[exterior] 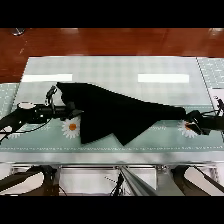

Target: Fold the shirts.

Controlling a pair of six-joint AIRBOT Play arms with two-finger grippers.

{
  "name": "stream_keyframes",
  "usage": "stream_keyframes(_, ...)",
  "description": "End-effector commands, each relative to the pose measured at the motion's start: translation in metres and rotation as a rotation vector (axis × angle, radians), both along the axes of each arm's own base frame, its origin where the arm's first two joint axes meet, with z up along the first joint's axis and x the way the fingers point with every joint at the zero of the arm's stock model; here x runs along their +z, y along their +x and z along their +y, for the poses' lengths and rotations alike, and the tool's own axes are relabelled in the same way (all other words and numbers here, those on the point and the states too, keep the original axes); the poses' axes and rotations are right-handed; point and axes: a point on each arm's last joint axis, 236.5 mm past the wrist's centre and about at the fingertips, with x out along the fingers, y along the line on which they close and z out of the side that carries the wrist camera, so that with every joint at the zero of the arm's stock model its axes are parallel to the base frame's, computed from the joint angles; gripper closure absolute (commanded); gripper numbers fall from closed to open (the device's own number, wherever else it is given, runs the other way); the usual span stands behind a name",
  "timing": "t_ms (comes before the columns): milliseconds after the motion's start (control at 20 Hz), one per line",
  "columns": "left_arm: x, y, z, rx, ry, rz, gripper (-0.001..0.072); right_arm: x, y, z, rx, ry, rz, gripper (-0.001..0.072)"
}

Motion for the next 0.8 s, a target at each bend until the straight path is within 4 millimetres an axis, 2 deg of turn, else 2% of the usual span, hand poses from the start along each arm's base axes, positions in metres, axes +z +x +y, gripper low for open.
stream_keyframes(0, 0.001, -0.001, -0.001, -0.005, -0.005, 0.002, 0.0685, -0.007, 0.020, 0.015, 0.062, 0.040, 0.006, 0.0095)
stream_keyframes(400, 0.001, -0.001, -0.001, -0.005, -0.005, 0.002, 0.0685, -0.015, 0.064, 0.046, 0.104, 0.120, -0.012, 0.0099)
stream_keyframes(450, 0.001, -0.001, -0.001, -0.005, -0.005, 0.003, 0.0685, -0.013, 0.069, 0.048, 0.119, 0.115, -0.019, 0.0223)
stream_keyframes(550, 0.002, -0.002, -0.002, -0.007, -0.012, 0.008, 0.0685, -0.004, 0.079, 0.051, 0.151, 0.103, -0.046, 0.0696)
stream_keyframes(650, 0.006, -0.003, -0.005, -0.020, -0.023, 0.004, 0.0685, 0.014, 0.091, 0.054, 0.200, 0.100, -0.082, 0.0688)
stream_keyframes(700, 0.013, 0.000, -0.007, -0.033, -0.034, -0.009, 0.0685, 0.031, 0.101, 0.054, 0.221, 0.102, -0.113, 0.0688)
stream_keyframes(750, 0.029, 0.008, -0.008, -0.049, -0.050, -0.043, 0.0686, 0.052, 0.112, 0.052, 0.247, 0.096, -0.153, 0.0688)
